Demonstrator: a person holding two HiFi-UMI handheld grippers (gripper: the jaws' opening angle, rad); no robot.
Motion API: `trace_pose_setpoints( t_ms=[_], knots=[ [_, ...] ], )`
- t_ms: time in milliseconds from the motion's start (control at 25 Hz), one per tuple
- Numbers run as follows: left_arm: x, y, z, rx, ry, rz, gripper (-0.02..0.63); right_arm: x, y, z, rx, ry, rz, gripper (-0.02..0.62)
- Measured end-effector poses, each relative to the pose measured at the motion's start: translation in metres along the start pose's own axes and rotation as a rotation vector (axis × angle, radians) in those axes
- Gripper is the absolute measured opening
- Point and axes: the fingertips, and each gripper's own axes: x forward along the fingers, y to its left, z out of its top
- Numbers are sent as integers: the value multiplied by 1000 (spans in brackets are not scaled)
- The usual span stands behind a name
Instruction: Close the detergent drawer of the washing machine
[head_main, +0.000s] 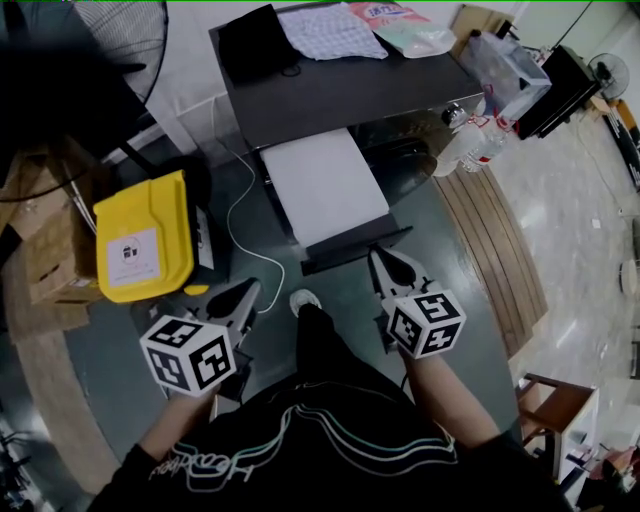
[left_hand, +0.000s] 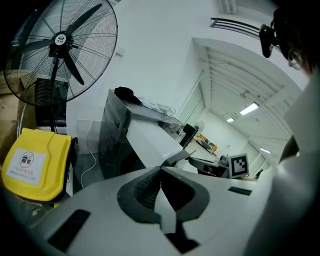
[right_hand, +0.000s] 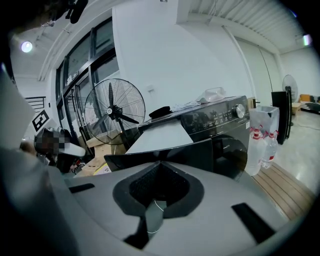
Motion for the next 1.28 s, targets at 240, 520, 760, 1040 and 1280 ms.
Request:
trace_pose_setpoints(
  t_ms=[240, 520, 760, 1040, 1280],
  knots=[
    [4, 4, 2, -17, 1, 8, 26, 2, -2, 8, 4, -1, 5, 26],
    [7, 10, 11, -24, -12, 12, 26, 9, -2, 11, -2, 7, 11, 26],
    [6, 17, 14, -38, -17, 26, 26, 22, -2, 18, -1, 17, 22, 26],
    [1, 31, 26, -56, -49, 56, 26, 34, -3, 23, 2, 31, 30, 26],
    [-1, 42, 31, -76, -61, 76, 26, 45, -1, 29, 0, 40, 41, 26]
  ],
)
